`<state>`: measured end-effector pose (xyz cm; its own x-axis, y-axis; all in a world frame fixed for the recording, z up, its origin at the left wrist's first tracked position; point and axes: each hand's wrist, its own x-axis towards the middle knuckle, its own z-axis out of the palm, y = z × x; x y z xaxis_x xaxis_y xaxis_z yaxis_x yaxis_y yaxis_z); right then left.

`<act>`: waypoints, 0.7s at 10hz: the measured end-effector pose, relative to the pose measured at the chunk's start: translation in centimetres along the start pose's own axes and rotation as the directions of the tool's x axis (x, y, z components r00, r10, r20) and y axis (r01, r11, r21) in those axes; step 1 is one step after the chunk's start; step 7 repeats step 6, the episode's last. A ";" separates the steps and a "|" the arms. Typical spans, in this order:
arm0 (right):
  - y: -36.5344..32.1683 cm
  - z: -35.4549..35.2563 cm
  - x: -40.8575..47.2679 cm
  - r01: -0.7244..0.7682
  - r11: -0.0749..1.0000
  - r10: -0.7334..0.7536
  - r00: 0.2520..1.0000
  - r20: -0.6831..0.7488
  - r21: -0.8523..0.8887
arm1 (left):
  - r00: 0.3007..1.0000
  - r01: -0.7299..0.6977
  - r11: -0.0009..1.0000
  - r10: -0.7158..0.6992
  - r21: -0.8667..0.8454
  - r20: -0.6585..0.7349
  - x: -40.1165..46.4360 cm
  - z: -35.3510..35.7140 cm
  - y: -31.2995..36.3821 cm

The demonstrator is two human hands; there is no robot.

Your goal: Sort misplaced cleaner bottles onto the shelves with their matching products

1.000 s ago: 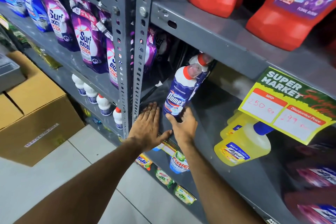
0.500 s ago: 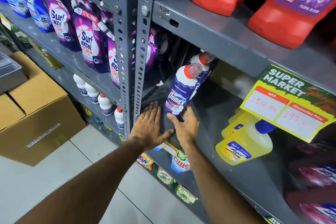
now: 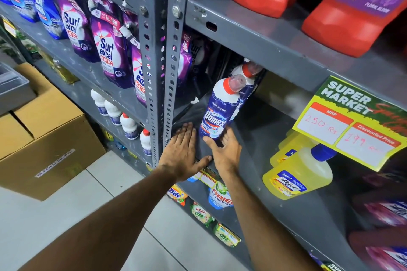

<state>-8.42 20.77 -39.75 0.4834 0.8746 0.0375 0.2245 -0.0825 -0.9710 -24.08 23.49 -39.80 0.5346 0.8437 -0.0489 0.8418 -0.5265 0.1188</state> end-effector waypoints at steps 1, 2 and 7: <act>0.1 0.1 0.1 0.005 1.000 -0.005 1.000 -0.005 -0.012 | 1.000 0.009 1.000 -0.009 0.006 0.002 0.0 0.1 0.0; 0.3 0.1 0.1 -0.004 0.999 0.003 1.000 -0.014 -0.032 | 1.000 0.001 1.000 -0.001 0.010 0.013 0.0 0.2 0.0; -5.8 -3.7 -8.1 0.066 0.949 -0.113 0.984 -0.135 -0.309 | 0.997 -0.071 0.997 0.069 -0.044 -0.026 -5.6 -5.5 2.6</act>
